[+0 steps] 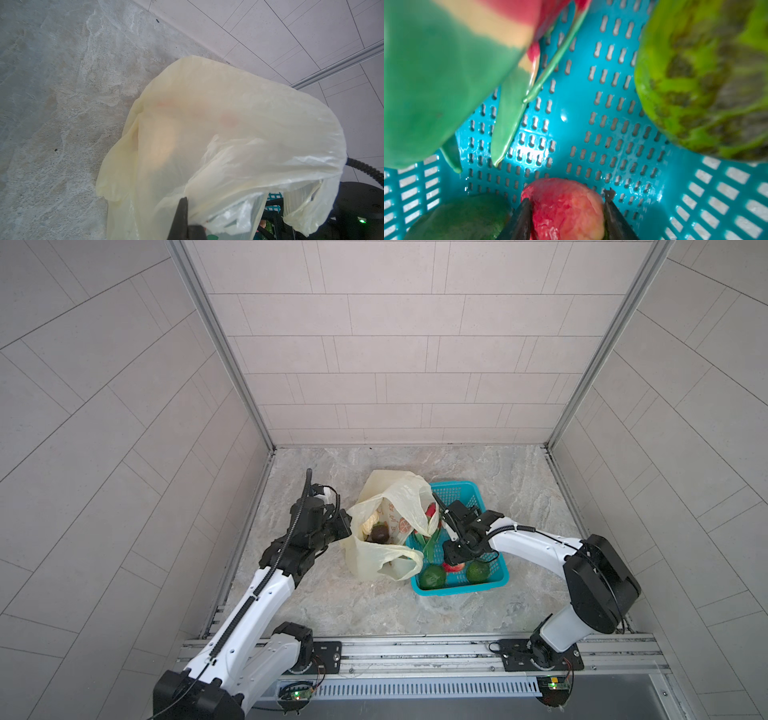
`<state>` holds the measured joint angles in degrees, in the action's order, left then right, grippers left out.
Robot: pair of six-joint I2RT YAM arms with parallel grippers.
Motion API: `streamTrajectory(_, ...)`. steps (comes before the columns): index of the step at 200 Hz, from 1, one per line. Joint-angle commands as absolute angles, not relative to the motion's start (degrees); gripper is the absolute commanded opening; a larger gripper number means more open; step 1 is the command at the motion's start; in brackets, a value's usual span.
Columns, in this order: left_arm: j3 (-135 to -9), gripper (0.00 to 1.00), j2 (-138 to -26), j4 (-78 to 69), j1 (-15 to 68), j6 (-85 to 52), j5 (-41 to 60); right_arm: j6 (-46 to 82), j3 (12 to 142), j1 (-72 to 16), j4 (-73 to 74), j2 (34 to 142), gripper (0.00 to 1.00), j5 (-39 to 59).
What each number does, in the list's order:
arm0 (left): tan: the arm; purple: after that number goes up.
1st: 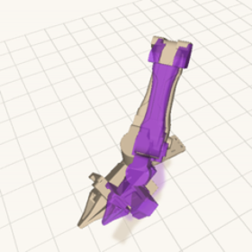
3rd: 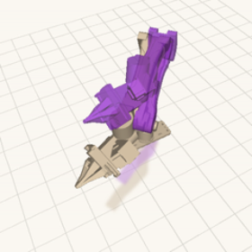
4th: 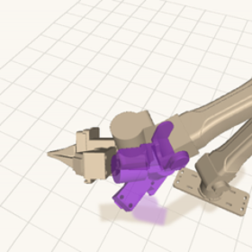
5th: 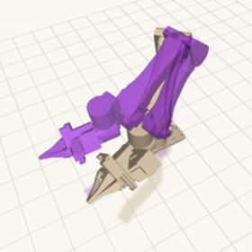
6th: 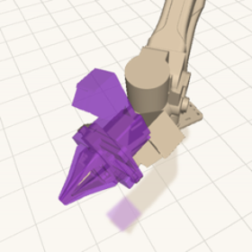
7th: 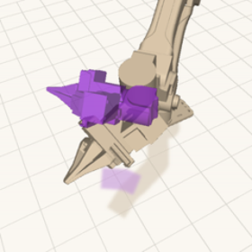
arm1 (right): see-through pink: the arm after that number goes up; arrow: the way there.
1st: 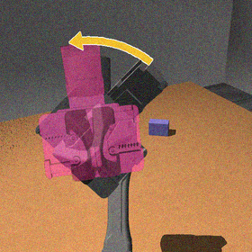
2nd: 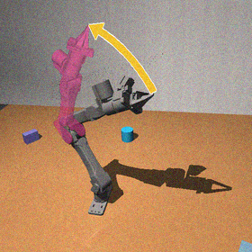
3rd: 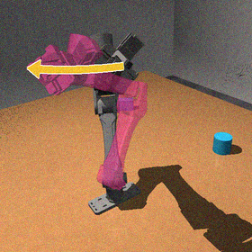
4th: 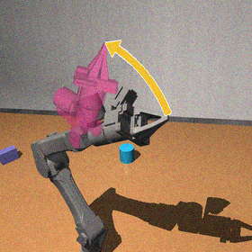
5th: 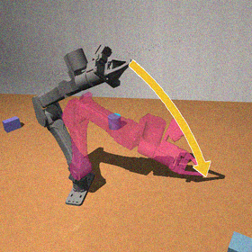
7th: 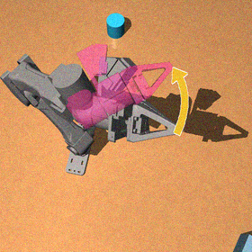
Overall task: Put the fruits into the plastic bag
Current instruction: 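Grasp the red peach with green leaves using the right gripper and lift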
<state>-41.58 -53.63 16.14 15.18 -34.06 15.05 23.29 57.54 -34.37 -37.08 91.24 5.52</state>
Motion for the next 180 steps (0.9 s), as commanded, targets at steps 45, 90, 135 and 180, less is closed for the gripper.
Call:
streamTrajectory(45,-41.47,0.00,-52.75,15.92,15.39,-33.34,14.41,23.74,59.44,-33.46,-37.00,88.77,0.69,2.33)
streamTrajectory(90,-40.95,0.00,-52.22,15.56,15.39,-33.48,14.46,24.38,58.33,-33.41,-38.32,89.06,0.73,1.12)
streamTrajectory(135,-40.43,0.00,-51.44,15.56,15.38,-33.32,14.15,26.84,56.29,-33.43,-38.56,89.50,0.73,-1.66)
streamTrajectory(180,-40.42,0.00,-51.51,15.47,15.42,-33.21,14.28,27.84,54.75,-33.40,-36.36,91.06,0.73,-1.04)
